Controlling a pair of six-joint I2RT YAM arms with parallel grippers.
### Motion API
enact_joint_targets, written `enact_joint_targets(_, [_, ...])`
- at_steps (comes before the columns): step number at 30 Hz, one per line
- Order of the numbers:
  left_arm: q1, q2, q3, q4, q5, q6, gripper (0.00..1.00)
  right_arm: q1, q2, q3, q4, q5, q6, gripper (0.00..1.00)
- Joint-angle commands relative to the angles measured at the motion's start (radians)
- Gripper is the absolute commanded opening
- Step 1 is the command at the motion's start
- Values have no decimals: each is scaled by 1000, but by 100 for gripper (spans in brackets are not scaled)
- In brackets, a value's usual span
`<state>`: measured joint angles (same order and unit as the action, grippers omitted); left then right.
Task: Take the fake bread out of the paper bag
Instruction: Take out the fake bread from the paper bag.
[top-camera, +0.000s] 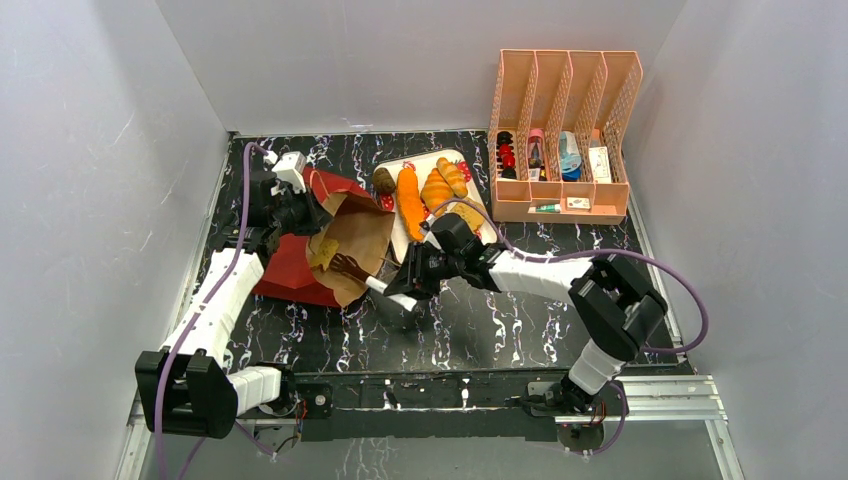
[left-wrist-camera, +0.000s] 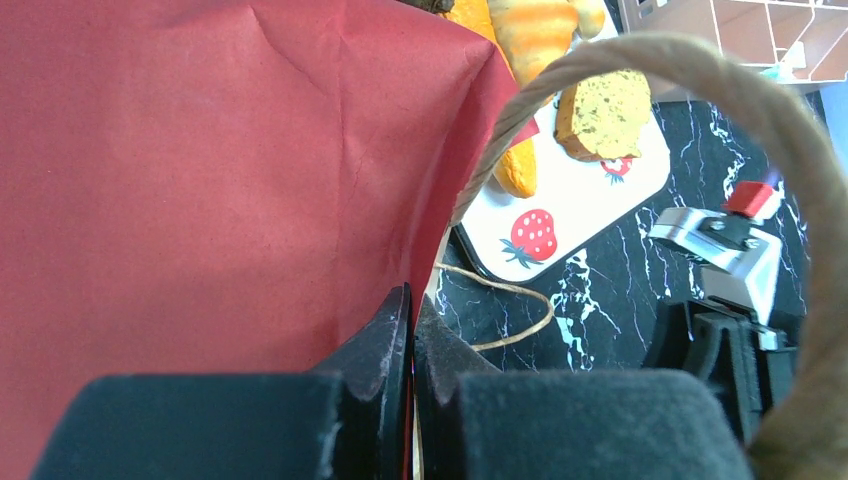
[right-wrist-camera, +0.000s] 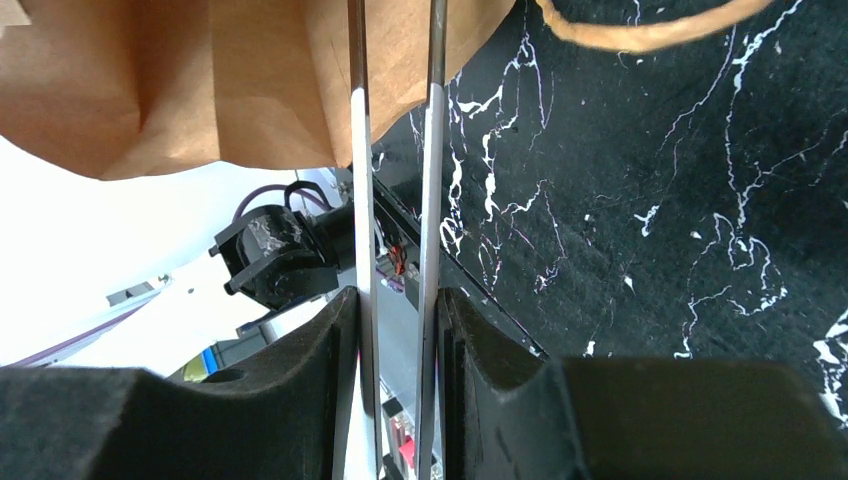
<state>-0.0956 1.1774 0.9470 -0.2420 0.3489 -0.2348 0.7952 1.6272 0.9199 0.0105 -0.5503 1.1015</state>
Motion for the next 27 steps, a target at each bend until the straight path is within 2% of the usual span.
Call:
enact_joint_targets(1, [0,-3,21,2,65,22,0,-13,37,41,124,-73,26,26])
enact_joint_targets(16, [0,-33,33,-80,85,56,0,-38,100,45,279,-146,115,29])
enact_joint_targets(27, [0,-45,61,-107,109,57,0,-37,170,71,277,-147,109,32])
